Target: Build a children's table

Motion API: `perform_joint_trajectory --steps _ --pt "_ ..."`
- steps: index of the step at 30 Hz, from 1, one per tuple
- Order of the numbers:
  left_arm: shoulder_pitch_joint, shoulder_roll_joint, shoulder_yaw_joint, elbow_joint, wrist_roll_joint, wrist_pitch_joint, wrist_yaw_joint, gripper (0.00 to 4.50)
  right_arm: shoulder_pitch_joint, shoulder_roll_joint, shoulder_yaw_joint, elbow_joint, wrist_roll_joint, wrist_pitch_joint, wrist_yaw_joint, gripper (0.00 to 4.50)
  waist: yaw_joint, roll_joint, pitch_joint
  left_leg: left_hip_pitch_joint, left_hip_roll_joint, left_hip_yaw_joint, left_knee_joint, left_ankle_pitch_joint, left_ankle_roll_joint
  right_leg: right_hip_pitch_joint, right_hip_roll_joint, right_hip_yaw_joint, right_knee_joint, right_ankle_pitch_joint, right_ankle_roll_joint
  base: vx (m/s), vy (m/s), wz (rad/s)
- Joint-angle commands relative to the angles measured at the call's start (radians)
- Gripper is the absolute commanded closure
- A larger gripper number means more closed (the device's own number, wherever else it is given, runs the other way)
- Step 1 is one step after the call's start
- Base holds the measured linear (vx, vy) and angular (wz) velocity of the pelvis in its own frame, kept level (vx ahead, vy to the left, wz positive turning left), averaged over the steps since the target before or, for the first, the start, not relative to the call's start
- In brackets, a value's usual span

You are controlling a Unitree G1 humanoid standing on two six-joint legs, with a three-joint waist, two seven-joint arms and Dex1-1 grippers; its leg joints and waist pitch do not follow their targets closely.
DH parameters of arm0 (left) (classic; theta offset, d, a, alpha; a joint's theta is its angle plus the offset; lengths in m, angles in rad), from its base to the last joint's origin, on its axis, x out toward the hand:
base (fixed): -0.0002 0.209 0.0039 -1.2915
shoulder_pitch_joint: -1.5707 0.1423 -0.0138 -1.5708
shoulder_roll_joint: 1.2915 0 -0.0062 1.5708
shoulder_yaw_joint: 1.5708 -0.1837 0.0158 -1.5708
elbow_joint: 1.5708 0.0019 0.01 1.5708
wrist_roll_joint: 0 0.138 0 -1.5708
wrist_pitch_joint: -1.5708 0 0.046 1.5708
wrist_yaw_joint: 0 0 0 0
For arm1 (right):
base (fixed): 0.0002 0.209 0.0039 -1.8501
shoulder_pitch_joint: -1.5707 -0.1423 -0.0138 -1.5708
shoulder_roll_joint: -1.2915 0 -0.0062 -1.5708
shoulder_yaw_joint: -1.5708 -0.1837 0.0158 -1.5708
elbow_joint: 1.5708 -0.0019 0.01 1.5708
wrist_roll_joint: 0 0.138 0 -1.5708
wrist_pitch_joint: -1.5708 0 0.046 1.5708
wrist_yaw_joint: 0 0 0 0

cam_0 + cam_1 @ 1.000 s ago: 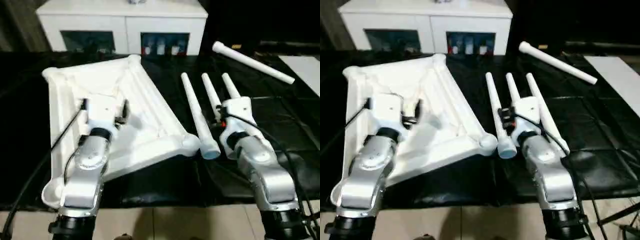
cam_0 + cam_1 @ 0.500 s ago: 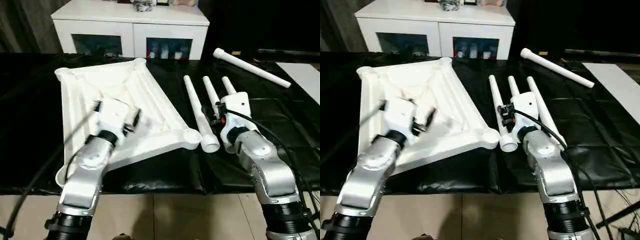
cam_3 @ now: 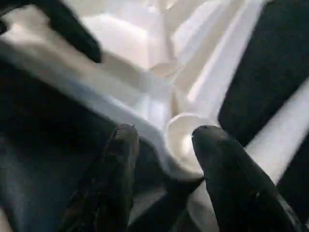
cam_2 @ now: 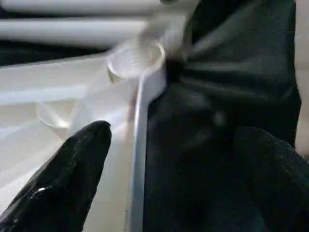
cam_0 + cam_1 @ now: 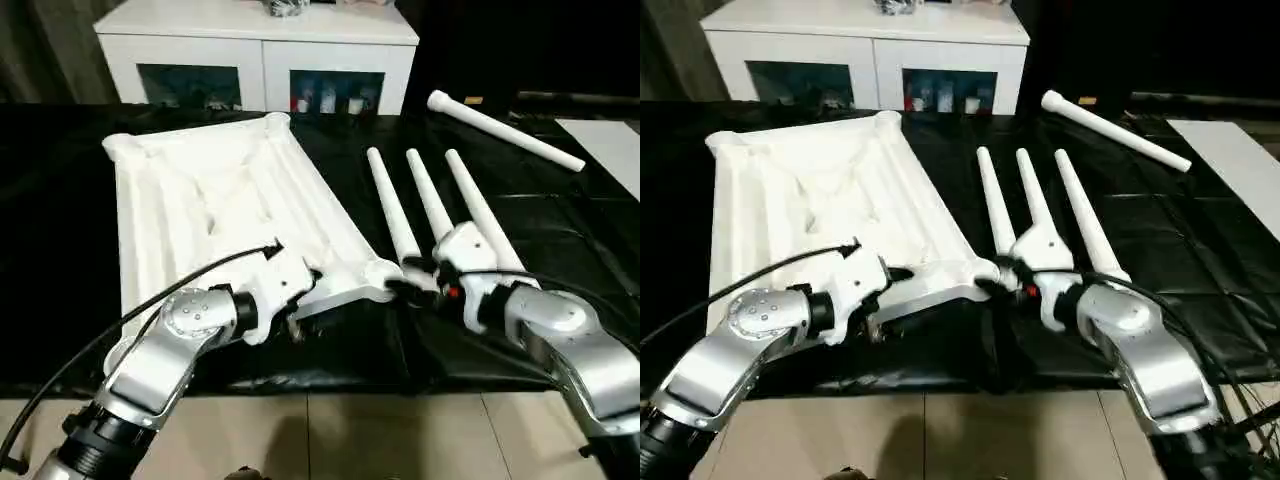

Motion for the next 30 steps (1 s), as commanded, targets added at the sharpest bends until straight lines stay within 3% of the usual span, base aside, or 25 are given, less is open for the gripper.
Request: perform_joint_trajectory --steps 1,2,5,6,9,13,16,25,30 --pt "-0.018 0.002 -0.023 0.038 0.036 -0.005 0.007 0.07 0.003 -0.013 0.01 -0.019 0.004 0.008 0.016 2.42 0.003 0.001 -0.059 0.006 0.08 -0.028 -0.103 -0.201 0.014 0.035 -0.076 0.048 -0.059 -0.185 -0.221 0.057 -0.017 -0.01" --pt "-0.037 -0.003 -0.035 0.093 0.09 -0.042 0.055 0.21 0.001 -0.013 0.014 -0.012 -0.01 -0.008 0.014 2.42 0.004 0.002 -0.062 0.004 0.08 -0.028 -0.102 -0.179 0.018 0.039 -0.077 0.047 -0.056 -0.159 -0.228 0.0 0.0 0.0" --pt "-0.055 -0.009 -0.034 0.127 0.094 0.002 0.073 0.42 -0.005 -0.007 0.017 -0.003 -0.022 -0.005 0.001 2.42 0.007 0.001 -0.07 0.003 0.08 -0.025 -0.095 -0.085 0.046 0.044 -0.075 0.044 -0.043 -0.039 -0.26 0.0 0.0 0.0" --pt "-0.063 -0.02 -0.02 0.141 0.076 0.042 0.082 0.55 -0.006 -0.003 0.017 -0.002 -0.023 -0.004 -0.005 2.42 0.006 -0.005 -0.07 0.002 0.081 -0.022 -0.092 -0.057 0.056 0.045 -0.076 0.044 -0.039 -0.002 -0.276 0.0 0.0 0.0" --pt "-0.083 -0.042 0.013 0.161 0.042 0.138 0.089 0.83 -0.008 0.001 0.021 -0.005 -0.024 -0.001 -0.009 2.42 0.011 -0.005 -0.064 0.007 0.082 -0.018 -0.093 -0.094 0.067 0.041 -0.078 0.044 -0.047 -0.077 -0.293 0.0 0.0 0.0" --pt "-0.093 -0.05 0.043 0.145 0.006 0.211 0.065 1.1 -0.012 0.004 0.021 -0.003 -0.027 -0.002 -0.01 2.42 0.007 -0.007 -0.055 0.008 0.084 -0.017 -0.102 -0.191 0.03 0.037 -0.076 0.046 -0.061 -0.238 -0.257 0.0 0.0 0.0" --pt "-0.092 -0.053 0.059 0.118 -0.019 0.248 0.049 1.42 -0.013 0.006 0.02 0.003 -0.029 -0.005 -0.013 2.42 0.008 -0.008 -0.054 0.012 0.084 -0.014 -0.102 -0.221 0.012 0.031 -0.076 0.048 -0.068 -0.31 -0.229 0.0 0.0 0.0" --pt "-0.087 0.018 0.041 0.093 0.015 0.255 0.039 2.18 -0.022 0.022 0.02 0.021 -0.037 -0.016 -0.03 2.42 0.007 -0.007 -0.054 0.009 0.084 -0.014 -0.106 -0.222 0.005 0.027 -0.072 0.046 -0.069 -0.333 -0.195 0.0 0.0 0.0" --pt "-0.093 0.048 0.034 0.118 0.029 0.237 0.032 2.56 -0.019 0.022 0.022 0.019 -0.037 -0.017 -0.028 2.42 0.009 -0.007 -0.055 0.01 0.085 -0.012 -0.106 -0.206 0.005 0.027 -0.072 0.047 -0.065 -0.283 -0.21 0.0 0.0 0.0"
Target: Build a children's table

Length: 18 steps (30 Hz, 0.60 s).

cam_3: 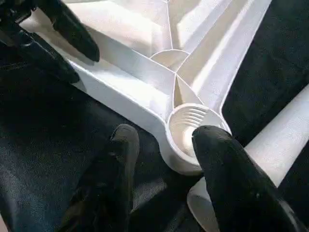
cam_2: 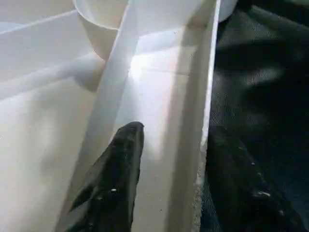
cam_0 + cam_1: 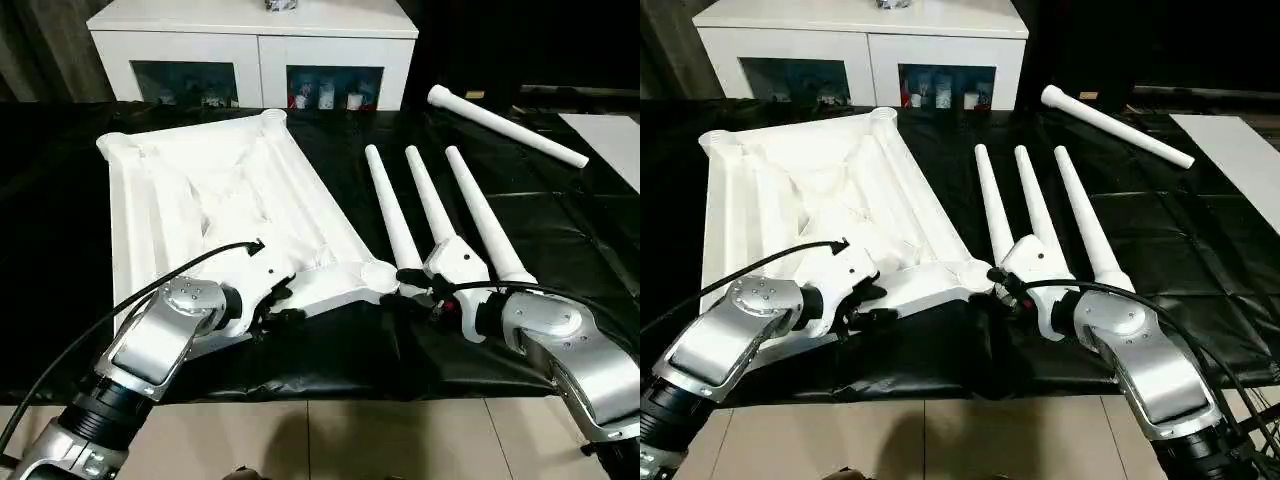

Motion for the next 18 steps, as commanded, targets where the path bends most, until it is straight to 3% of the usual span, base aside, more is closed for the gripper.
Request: perform_joint_trajectory --steps 1,6,10,14,15,18 --pt "-0.014 0.033 -0.003 0.022 0.033 -0.011 0.0 2.64 -0.013 0.0 0.003 0.008 -0.013 -0.011 -0.001 2.42 0.006 -0.005 -0.056 0.007 0.073 -0.03 -0.098 -0.213 0.013 0.038 -0.075 0.047 -0.073 -0.276 -0.209 0.0 0.0 0.0" --pt "-0.022 0.073 -0.039 0.053 0.077 -0.056 -0.01 3.04 -0.014 0.004 0.003 0.012 -0.016 -0.014 -0.007 2.42 0.003 -0.005 -0.055 0.008 0.072 -0.031 -0.099 -0.229 0.011 0.036 -0.075 0.047 -0.078 -0.319 -0.195 0.0 0.0 0.0" --pt "-0.04 0.071 -0.026 0.08 0.085 -0.088 0.014 3.37 -0.015 0.008 -0.002 0.013 -0.014 -0.014 -0.012 2.42 0.003 -0.001 -0.053 0.011 0.073 -0.032 -0.101 -0.258 -0.005 0.032 -0.073 0.046 -0.08 -0.351 -0.187 0.0 0.0 0.0" --pt "-0.051 0.079 -0.013 0.09 0.083 -0.15 0.015 3.5 -0.014 0.011 -0.006 0.01 -0.011 -0.014 -0.014 2.42 0.004 -0.001 -0.054 0.01 0.074 -0.033 -0.102 -0.259 -0.009 0.034 -0.074 0.046 -0.077 -0.319 -0.195 0.0 0.0 0.0" --pt "-0.035 0.067 0.029 0.051 0.029 -0.198 -0.011 3.5 -0.015 0.023 -0.022 0.007 0.003 -0.007 -0.023 2.42 0.005 -0.002 -0.055 0.009 0.073 -0.032 -0.101 -0.249 -0.005 0.036 -0.076 0.047 -0.077 -0.306 -0.198 0.0 0.0 0.0" --pt "-0.004 0.059 0.083 -0.027 -0.05 -0.2 -0.058 3.5 -0.027 0.051 -0.055 0.003 0.009 0.016 -0.07 2.42 0.006 -0.001 -0.059 0.008 0.076 -0.031 -0.099 -0.215 -0.004 0.038 -0.078 0.046 -0.068 -0.248 -0.227 0.0 0.0 0.0"
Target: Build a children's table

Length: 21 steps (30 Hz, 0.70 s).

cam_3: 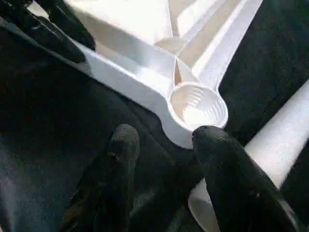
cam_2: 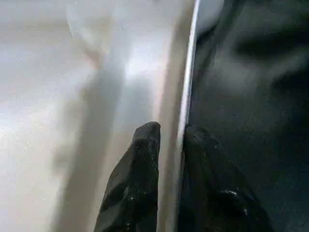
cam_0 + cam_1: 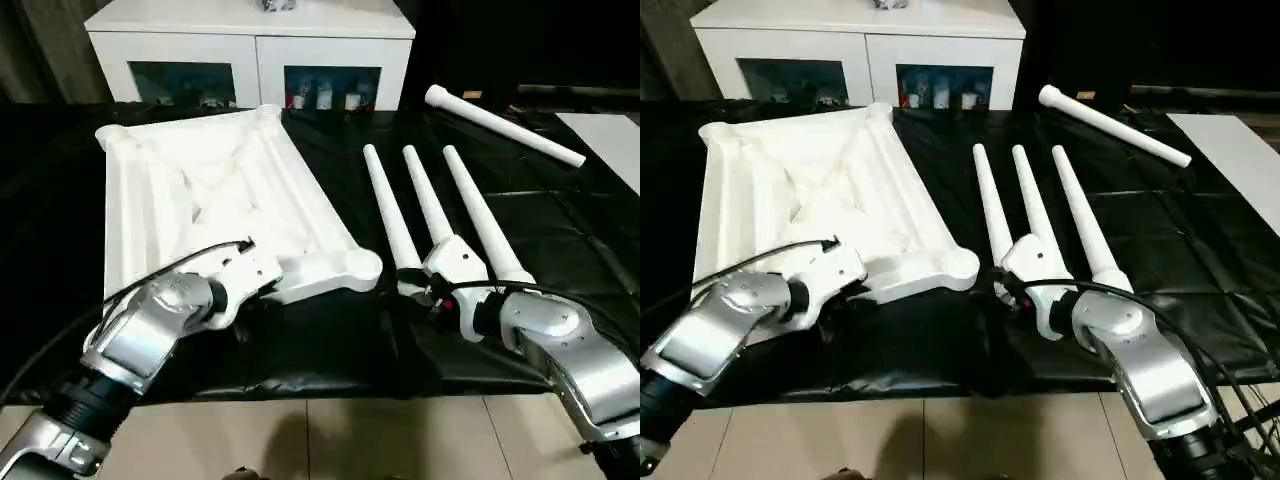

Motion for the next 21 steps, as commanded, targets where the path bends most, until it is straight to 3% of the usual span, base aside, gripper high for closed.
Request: perform_joint_trajectory --steps 1,5,6,7,9,12,14,15,17,18,19,21 --pt "0.021 0.006 0.045 -0.074 -0.048 -0.008 -0.034 3.32 -0.037 0.016 -0.049 -0.002 -0.001 0.032 -0.056 2.42 0.006 -0.002 -0.059 0.008 0.075 -0.03 -0.098 -0.207 0.001 0.039 -0.076 0.046 -0.066 -0.23 -0.235 0.0 0.0 0.0" --pt "0.039 0.023 0.069 -0.101 -0.078 -0.011 -0.049 3.11 -0.075 0.048 -0.075 0.011 0.015 0.105 -0.095 2.42 0.001 0.001 -0.059 0.009 0.071 -0.027 -0.097 -0.19 0.003 0.04 -0.069 0.045 -0.061 -0.204 -0.238 0.0 0.0 0.0" --pt "0.045 0.035 0.101 -0.113 -0.116 0.005 -0.067 3.0 -0.126 0.091 -0.113 0.044 0.053 0.158 -0.122 2.42 0.001 -0.002 -0.06 0.012 0.068 -0.025 -0.094 -0.187 0.004 0.039 -0.071 0.046 -0.06 -0.205 -0.242 0.0 0.0 0.0" --pt "0.045 0.035 0.101 -0.113 -0.116 0.005 -0.067 2.72 -0.126 0.091 -0.113 0.044 0.053 0.158 -0.122 2.42 -0.001 0.001 -0.061 0.007 0.066 -0.027 -0.095 -0.179 0.002 0.041 -0.07 0.045 -0.059 -0.207 -0.244 0.0 0.0 0.0" --pt "0.05 0.049 0.115 -0.128 -0.133 0.016 -0.086 2.66 -0.173 0.126 -0.144 0.096 0.076 0.21 -0.153 2.15 -0.003 0.003 -0.06 0.011 0.067 -0.026 -0.095 -0.177 -0.005 0.038 -0.069 0.044 -0.057 -0.199 -0.249 0.0 0.0 0.0" --pt "0.034 0.033 0.128 -0.143 -0.147 0.027 -0.081 2.3 -0.298 0.16 -0.144 0.282 -0.005 0.279 -0.269 1.89 -0.006 0.011 -0.06 0.017 0.063 -0.023 -0.095 -0.191 -0.042 0.033 -0.063 0.043 -0.057 -0.208 -0.257 0.0 0.0 0.0" --pt "0.025 0.02 0.13 -0.148 -0.154 0.038 -0.074 2.21 -0.34 0.16 -0.127 0.35 -0.039 0.29 -0.293 1.74 0.003 0.011 -0.058 0.024 0.065 -0.017 -0.094 -0.216 -0.054 0.029 -0.065 0.047 -0.063 -0.222 -0.244 0.0 0.0 0.0" --pt "0.017 0.006 0.124 -0.164 -0.167 0.049 -0.074 2.18 -0.389 0.163 -0.108 0.431 -0.064 0.311 -0.307 1.65 -0.002 0.01 -0.061 0.019 0.063 -0.019 -0.095 -0.202 -0.062 0.034 -0.062 0.044 -0.055 -0.201 -0.25 0.0 0.0 0.0" --pt "0.004 -0.018 0.116 -0.192 -0.19 0.073 -0.068 2.01 -0.454 0.174 -0.099 0.544 -0.088 0.317 -0.335 1.59 0.003 0.006 -0.063 0.021 0.062 -0.015 -0.09 -0.175 -0.064 0.033 -0.066 0.046 -0.054 -0.169 -0.26 0.0 0.0 0.0" --pt "-0.004 -0.033 0.111 -0.21 -0.201 0.085 -0.061 1.83 -0.489 0.182 -0.096 0.608 -0.095 0.325 -0.347 1.42 0.0 -0.001 -0.064 0.012 0.062 -0.016 -0.09 -0.155 -0.059 0.043 -0.068 0.045 -0.051 -0.155 -0.268 0.0 0.0 0.0" --pt "-0.012 -0.05 0.104 -0.233 -0.211 0.091 -0.051 1.83 -0.526 0.191 -0.097 0.685 -0.101 0.321 -0.368 1.42 0.004 -0.008 -0.065 0.013 0.064 -0.013 -0.088 -0.138 -0.05 0.044 -0.07 0.045 -0.052 -0.14 -0.271 0.0 0.0 0.0" --pt "-0.016 -0.058 0.102 -0.242 -0.214 0.095 -0.045 1.81 -0.54 0.193 -0.094 0.716 -0.106 0.32 -0.374 1.3 0.006 -0.004 -0.066 0.009 0.064 -0.013 -0.086 -0.106 -0.038 0.048 -0.07 0.044 -0.047 -0.112 -0.272 0.0 0.0 0.0"
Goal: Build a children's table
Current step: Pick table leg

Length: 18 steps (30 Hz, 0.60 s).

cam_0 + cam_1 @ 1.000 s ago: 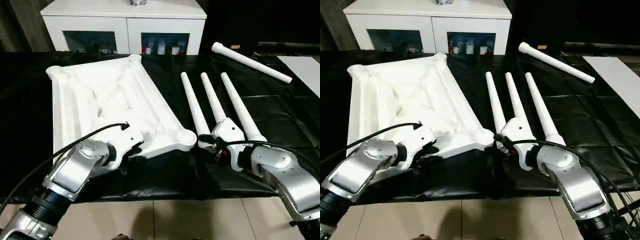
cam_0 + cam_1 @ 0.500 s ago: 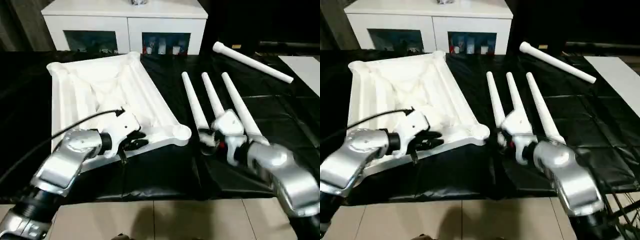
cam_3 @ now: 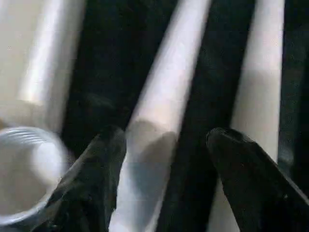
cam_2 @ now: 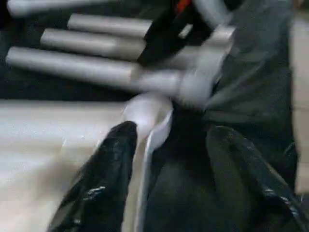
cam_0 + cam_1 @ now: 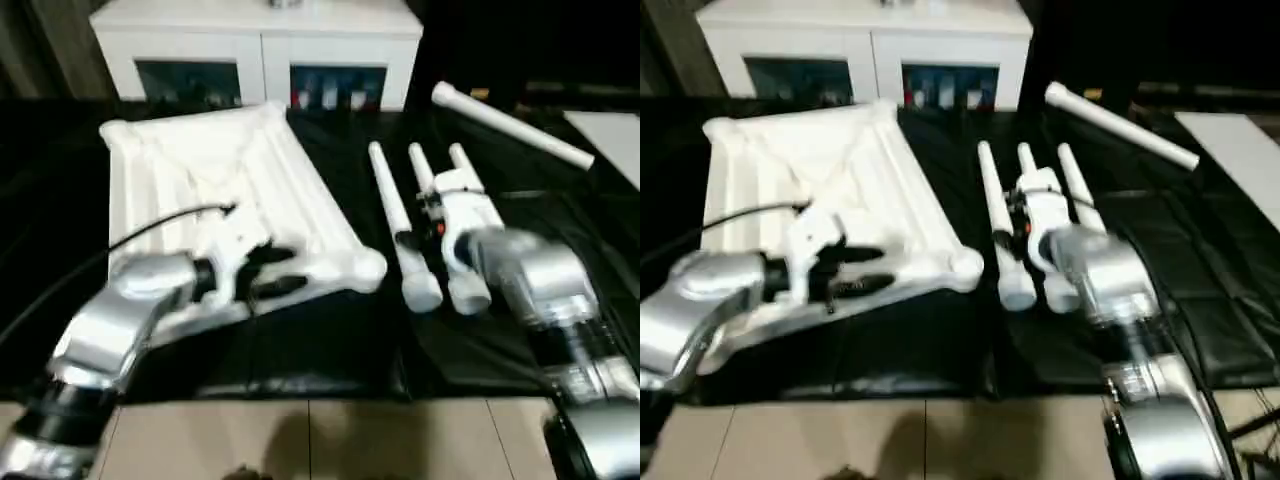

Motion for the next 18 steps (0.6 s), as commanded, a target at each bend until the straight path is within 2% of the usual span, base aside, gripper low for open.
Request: perform_joint_trajectory --steps 1,2,4,7,8,10,15,17,18 --pt "-0.016 0.0 -0.009 -0.027 -0.006 0.015 0.013 1.59 -0.017 0.005 0.002 0.055 -0.01 0.002 -0.008 1.12 0.003 -0.004 -0.068 0.009 0.059 -0.017 -0.084 -0.093 -0.024 0.051 -0.068 0.044 -0.047 -0.086 -0.272 0.0 0.0 0.0" --pt "-0.017 -0.001 -0.014 -0.037 -0.004 0.017 0.013 1.47 -0.032 0.01 0.0 0.095 -0.01 -0.004 -0.01 1.06 0.004 -0.009 -0.069 0.009 0.059 -0.016 -0.083 -0.085 -0.018 0.052 -0.068 0.044 -0.047 -0.078 -0.271 0.0 0.0 0.0" --pt "-0.016 0.0 -0.02 -0.05 -0.001 0.025 0.012 1.4 -0.054 0.016 0.001 0.152 -0.013 -0.006 -0.01 0.91 0.005 -0.009 -0.068 0.007 0.06 -0.016 -0.082 -0.07 -0.007 0.053 -0.069 0.043 -0.046 -0.074 -0.273 0.0 0.0 0.0" --pt "-0.014 0.005 -0.023 -0.056 0.014 0.022 0.017 1.02 -0.082 0.03 -0.029 0.219 0.009 -0.005 0.012 0.85 0.002 -0.007 -0.066 0.013 0.061 -0.014 -0.082 -0.1 -0.011 0.048 -0.067 0.043 -0.05 -0.12 -0.268 0.0 0.0 0.0" --pt "-0.013 0.01 -0.024 -0.06 0.023 0.019 0.019 1.02 -0.098 0.035 -0.046 0.252 0.022 -0.003 0.031 0.85 0.001 -0.013 -0.066 0.011 0.061 -0.014 -0.083 -0.107 -0.011 0.049 -0.067 0.043 -0.05 -0.126 -0.266 0.0 0.0 0.0" --pt "-0.011 0.012 -0.021 -0.071 0.017 0.03 0.022 0.98 -0.125 0.039 -0.062 0.309 0.029 -0.014 0.037 0.85 0.002 -0.009 -0.067 0.014 0.063 -0.016 -0.084 -0.119 -0.016 0.047 -0.069 0.043 -0.05 -0.138 -0.268 0.0 0.0 0.0" --pt "-0.013 0.007 -0.018 -0.09 0.004 0.032 0.036 0.98 -0.152 0.042 -0.077 0.373 0.043 -0.032 0.068 0.85 0.009 -0.011 -0.068 0.013 0.064 -0.014 -0.082 -0.094 -0.017 0.049 -0.068 0.041 -0.044 -0.095 -0.279 0.0 0.0 0.0" --pt "-0.021 -0.007 -0.007 -0.093 -0.007 0.035 0.047 0.99 -0.161 0.041 -0.079 0.39 0.043 -0.038 0.075 1.22 0.01 -0.011 -0.069 0.013 0.063 -0.013 -0.082 -0.082 -0.017 0.05 -0.068 0.041 -0.042 -0.079 -0.281 0.0 0.0 0.0" --pt "-0.029 -0.019 0.003 -0.094 -0.018 0.039 0.053 0.99 -0.164 0.039 -0.076 0.4 0.039 -0.041 0.077 1.25 0.01 -0.013 -0.069 0.013 0.063 -0.012 -0.081 -0.078 -0.018 0.051 -0.068 0.041 -0.041 -0.072 -0.285 0.0 0.0 0.0"
